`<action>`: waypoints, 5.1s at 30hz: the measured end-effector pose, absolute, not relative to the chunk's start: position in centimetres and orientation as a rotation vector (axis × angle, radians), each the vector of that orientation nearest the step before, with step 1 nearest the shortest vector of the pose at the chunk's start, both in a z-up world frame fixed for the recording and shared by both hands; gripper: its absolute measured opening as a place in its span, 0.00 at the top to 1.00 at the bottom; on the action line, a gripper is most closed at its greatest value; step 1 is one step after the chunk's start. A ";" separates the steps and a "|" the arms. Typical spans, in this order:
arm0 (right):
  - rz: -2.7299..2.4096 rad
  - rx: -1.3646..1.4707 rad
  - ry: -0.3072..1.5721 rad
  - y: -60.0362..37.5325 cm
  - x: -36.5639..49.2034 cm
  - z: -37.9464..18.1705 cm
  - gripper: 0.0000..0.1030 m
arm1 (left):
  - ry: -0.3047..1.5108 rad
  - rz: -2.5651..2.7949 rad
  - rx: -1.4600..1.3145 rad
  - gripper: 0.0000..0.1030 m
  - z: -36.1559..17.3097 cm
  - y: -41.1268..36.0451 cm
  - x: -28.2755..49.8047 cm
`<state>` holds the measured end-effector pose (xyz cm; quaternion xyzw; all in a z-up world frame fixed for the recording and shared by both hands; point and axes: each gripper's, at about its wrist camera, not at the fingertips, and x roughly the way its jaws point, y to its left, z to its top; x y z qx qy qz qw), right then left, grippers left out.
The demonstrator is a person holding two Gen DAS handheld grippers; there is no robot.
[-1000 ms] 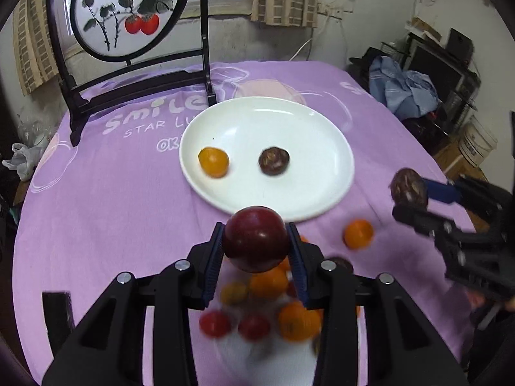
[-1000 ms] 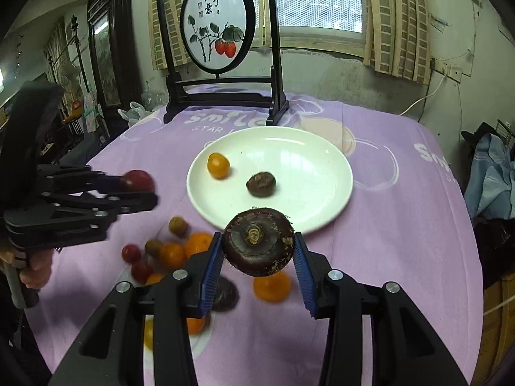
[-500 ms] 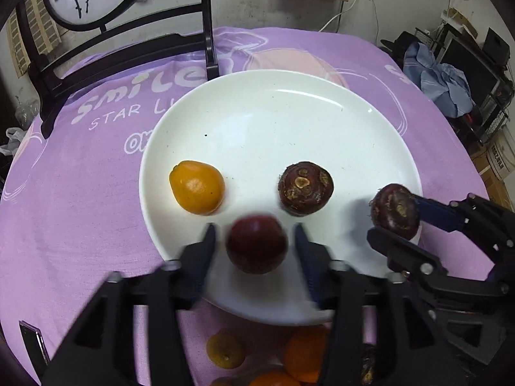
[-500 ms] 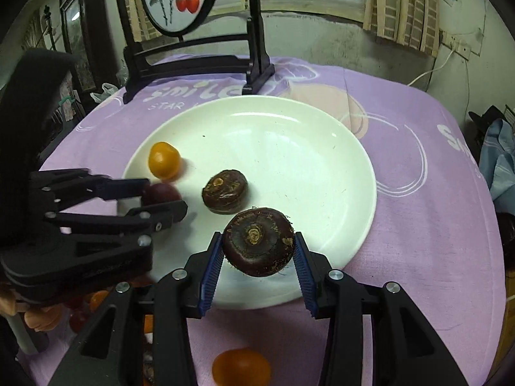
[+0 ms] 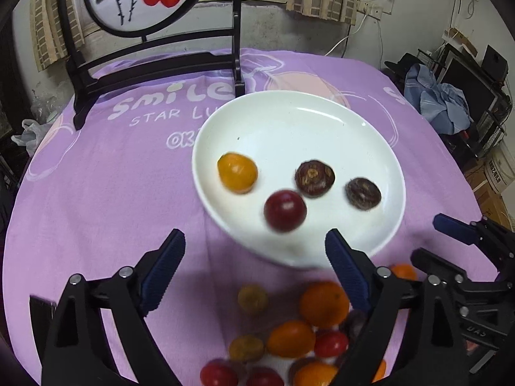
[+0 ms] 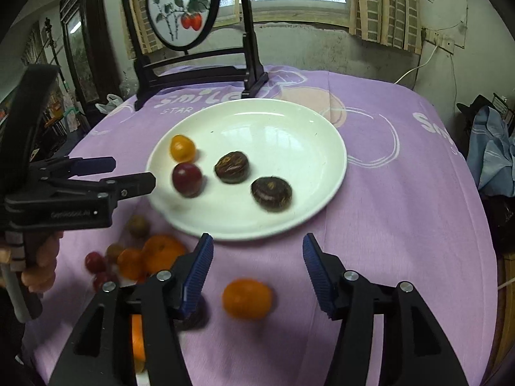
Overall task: Organize fruits
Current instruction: 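Release both fruits onto the white plate, then grasp a red tomato with the left tool while the right tool grasps a yellow tomato, then lower both fruits onto the white plate and open both tools, then grasp an orange with the right tool while the left tool grasps a tangerine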
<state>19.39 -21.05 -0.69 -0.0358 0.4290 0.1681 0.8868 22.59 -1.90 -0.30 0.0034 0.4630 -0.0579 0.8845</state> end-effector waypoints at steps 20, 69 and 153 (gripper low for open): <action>0.531 -0.175 1.027 -13.4 6.6 -4.5 0.33 | 0.982 -0.047 -0.070 0.14 -2.8 5.0 10.2; 0.422 -0.079 0.987 -20.8 6.2 -2.5 0.64 | 0.983 -0.220 0.045 0.71 -1.1 2.7 11.4; 0.395 -0.215 0.997 -14.1 9.6 -5.6 0.33 | 0.896 -0.013 -0.150 0.11 -4.2 5.8 12.4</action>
